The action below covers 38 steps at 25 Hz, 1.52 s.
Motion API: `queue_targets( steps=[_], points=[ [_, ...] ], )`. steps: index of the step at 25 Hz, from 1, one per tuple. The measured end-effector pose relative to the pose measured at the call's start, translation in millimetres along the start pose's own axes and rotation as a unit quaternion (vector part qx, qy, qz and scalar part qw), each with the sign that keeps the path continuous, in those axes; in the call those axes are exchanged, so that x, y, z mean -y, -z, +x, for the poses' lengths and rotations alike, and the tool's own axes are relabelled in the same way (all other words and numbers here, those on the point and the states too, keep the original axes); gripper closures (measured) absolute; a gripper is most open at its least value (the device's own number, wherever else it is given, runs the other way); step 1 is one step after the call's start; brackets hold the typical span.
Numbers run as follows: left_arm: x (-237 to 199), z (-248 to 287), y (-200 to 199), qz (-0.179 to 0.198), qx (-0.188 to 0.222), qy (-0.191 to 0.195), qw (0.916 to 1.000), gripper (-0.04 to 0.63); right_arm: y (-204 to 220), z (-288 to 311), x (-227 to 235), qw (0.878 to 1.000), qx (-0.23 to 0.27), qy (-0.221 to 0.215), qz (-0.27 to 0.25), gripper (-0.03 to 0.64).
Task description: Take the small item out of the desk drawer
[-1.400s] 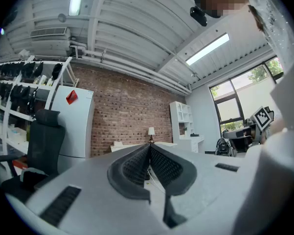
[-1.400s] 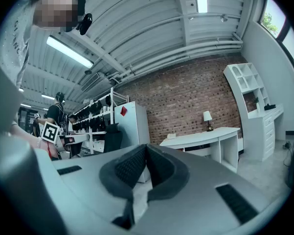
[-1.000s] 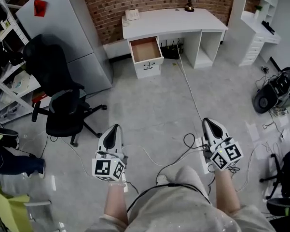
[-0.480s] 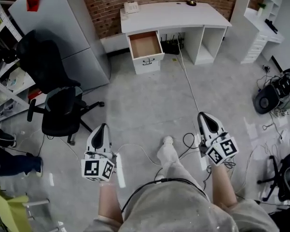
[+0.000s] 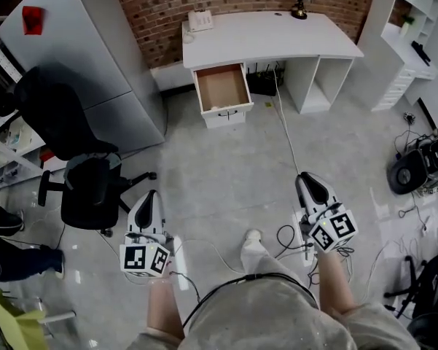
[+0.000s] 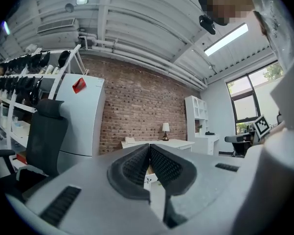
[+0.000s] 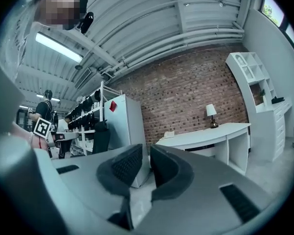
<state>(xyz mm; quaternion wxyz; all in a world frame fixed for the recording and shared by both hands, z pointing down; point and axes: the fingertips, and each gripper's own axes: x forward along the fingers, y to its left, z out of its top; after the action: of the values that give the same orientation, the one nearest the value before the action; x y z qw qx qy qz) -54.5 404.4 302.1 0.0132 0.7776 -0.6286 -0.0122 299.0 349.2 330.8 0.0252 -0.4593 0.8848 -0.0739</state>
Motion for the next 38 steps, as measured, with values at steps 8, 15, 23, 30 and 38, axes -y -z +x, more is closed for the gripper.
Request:
queue_targets(
  steps=[8, 15, 23, 30, 38],
  points=[
    [-8, 93, 1, -0.008, -0.002, -0.001, 1.0, 0.589, -4, 76, 53, 1.0, -0.017, -0.016, 0.005, 0.538],
    [-13, 158, 8, -0.003, -0.003, -0.003, 1.0, 0.589, 1, 123, 92, 0.999, -0.03, -0.027, 0.009, 0.532],
    [-4, 198, 15, -0.003, -0.006, 0.002, 1.0, 0.589, 8, 159, 114, 0.998, -0.039, -0.043, 0.011, 0.532],
    [1, 202, 20, 0.046, -0.033, 0.035, 0.9978, 0.589, 23, 174, 105, 0.996, -0.057, -0.064, 0.016, 0.529],
    [-50, 223, 33, -0.004, -0.026, -0.011, 0.9996, 0.589, 40, 212, 102, 0.995, -0.077, -0.061, 0.022, 0.529]
  ],
)
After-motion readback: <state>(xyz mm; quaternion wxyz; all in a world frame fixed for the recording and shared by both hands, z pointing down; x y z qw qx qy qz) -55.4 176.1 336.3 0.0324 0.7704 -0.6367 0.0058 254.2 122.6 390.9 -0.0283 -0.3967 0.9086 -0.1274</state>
